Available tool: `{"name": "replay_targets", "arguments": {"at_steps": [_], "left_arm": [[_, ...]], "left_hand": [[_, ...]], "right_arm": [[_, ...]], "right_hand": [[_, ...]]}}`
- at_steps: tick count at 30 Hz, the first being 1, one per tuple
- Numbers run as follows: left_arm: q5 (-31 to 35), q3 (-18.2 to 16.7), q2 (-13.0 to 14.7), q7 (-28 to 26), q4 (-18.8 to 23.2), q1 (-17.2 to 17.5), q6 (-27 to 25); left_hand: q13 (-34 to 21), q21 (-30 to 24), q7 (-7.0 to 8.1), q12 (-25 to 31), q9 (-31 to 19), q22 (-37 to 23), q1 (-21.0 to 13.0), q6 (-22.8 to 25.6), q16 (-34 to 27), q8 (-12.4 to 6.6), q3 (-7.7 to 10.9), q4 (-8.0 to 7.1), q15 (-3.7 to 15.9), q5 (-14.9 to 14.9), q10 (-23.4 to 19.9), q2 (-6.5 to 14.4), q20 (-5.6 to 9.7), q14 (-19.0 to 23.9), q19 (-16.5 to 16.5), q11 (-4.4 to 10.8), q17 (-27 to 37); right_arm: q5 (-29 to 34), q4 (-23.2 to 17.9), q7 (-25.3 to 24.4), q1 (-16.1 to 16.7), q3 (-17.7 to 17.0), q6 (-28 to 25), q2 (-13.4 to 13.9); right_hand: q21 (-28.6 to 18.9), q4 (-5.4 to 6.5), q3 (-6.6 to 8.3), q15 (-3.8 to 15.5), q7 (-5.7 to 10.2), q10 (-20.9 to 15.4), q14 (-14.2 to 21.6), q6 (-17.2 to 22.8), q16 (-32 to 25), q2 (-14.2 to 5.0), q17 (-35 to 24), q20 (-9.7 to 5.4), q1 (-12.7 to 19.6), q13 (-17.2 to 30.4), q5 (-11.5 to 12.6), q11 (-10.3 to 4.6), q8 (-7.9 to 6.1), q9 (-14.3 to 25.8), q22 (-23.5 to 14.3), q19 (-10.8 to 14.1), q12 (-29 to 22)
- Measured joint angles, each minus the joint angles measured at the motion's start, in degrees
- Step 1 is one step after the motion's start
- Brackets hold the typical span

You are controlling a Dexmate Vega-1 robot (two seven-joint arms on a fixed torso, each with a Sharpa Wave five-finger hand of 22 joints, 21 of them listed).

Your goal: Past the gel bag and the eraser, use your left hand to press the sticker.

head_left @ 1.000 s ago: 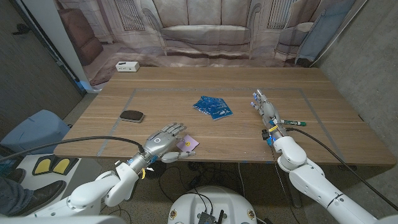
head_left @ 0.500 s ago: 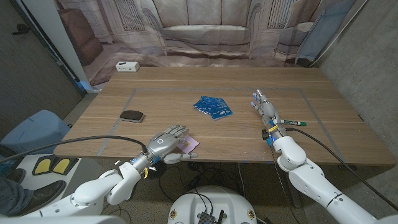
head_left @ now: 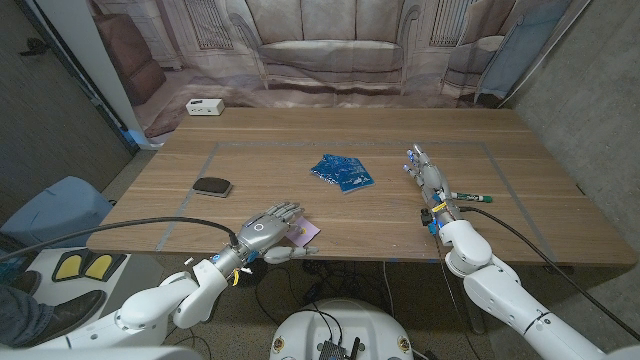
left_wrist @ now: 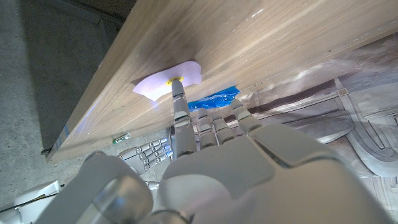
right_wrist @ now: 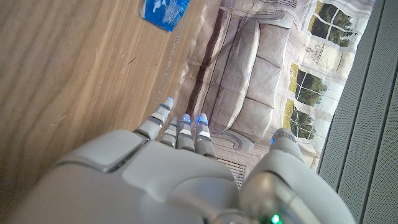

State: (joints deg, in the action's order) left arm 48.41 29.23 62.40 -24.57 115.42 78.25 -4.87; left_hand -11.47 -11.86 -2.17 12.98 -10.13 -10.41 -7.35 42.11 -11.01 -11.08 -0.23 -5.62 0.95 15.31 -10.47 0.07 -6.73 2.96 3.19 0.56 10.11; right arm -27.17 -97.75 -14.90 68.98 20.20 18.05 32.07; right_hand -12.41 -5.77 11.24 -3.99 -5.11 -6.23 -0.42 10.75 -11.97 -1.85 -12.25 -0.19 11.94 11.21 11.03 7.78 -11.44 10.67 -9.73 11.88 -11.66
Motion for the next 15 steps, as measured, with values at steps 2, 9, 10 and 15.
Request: {"name": "replay_targets", "arguments": {"at_steps": [2, 9, 10, 15], "left_arm": [[-0.1, 0.1, 0.0, 0.0, 0.0, 0.0, -0.1], [-0.6, 0.4, 0.0, 0.2, -0.2, 0.0, -0.5], [-0.7, 0.5, -0.1, 0.2, -0.3, -0.1, -0.5], [-1.2, 0.8, -0.1, 0.4, -0.6, -0.2, -0.6]], "left_hand": [[0.0, 0.0, -0.18, 0.0, 0.0, 0.0, -0.4, 0.2, 0.0, 0.0, 0.0, 0.0, 0.0, 0.0, -0.4, 0.4, 0.0, 0.0, 0.0, -0.02, 0.0], [0.0, 0.0, -0.18, 0.0, 0.2, 0.0, -0.4, 0.6, 0.0, 0.0, 0.19, 0.2, -0.11, 0.0, -0.6, 0.4, 0.0, 0.3, 0.0, 0.16, 0.0], [0.0, 0.0, -0.19, 0.0, 0.2, 0.0, -0.4, 0.8, 0.0, -0.05, 0.19, 0.2, 0.02, 0.0, -0.6, 0.4, 0.0, 0.5, 0.0, 0.16, 0.0], [0.0, 0.0, -0.3, 0.0, 0.1, 0.0, -0.4, 0.9, 0.0, -0.27, 0.19, 0.2, 0.08, 0.0, -0.6, 0.4, 0.0, 0.5, 0.0, 0.16, 0.0]], "right_arm": [[0.0, 0.0, 0.0, 0.1, 0.0, 0.0, 0.0], [0.0, 0.0, -0.3, 0.4, 0.0, 0.0, 0.0], [0.0, 0.0, -0.3, 0.4, 0.0, 0.0, 0.0], [0.0, -0.1, -0.5, 0.6, 0.0, 0.0, 0.0]], "right_hand": [[0.0, 0.0, 0.0, 0.0, 0.0, 0.0, 0.0, 0.0, 0.0, -0.29, 0.0, 0.0, 0.3, 0.0, 0.0, 0.0, 0.0, 0.0, 0.0, 0.0, 0.0], [0.0, 0.0, 0.0, 0.0, 0.0, -0.2, 0.0, 0.0, 0.0, -0.29, 0.0, 0.0, 0.3, 0.0, 0.0, -0.22, 0.0, 0.0, 0.0, 0.0, 0.0], [0.0, 0.0, 0.0, 0.0, 0.0, -0.2, 0.0, 0.0, 0.0, -0.29, 0.0, 0.0, 0.3, 0.0, 0.0, -0.21, 0.0, 0.0, 0.0, 0.0, 0.0], [0.0, 0.0, 0.0, 0.0, 0.0, -0.2, 0.0, 0.0, 0.0, -0.29, 0.0, 0.0, 0.3, 0.0, 0.0, -0.21, 0.0, 0.0, 0.0, 0.0, 0.0]]}}
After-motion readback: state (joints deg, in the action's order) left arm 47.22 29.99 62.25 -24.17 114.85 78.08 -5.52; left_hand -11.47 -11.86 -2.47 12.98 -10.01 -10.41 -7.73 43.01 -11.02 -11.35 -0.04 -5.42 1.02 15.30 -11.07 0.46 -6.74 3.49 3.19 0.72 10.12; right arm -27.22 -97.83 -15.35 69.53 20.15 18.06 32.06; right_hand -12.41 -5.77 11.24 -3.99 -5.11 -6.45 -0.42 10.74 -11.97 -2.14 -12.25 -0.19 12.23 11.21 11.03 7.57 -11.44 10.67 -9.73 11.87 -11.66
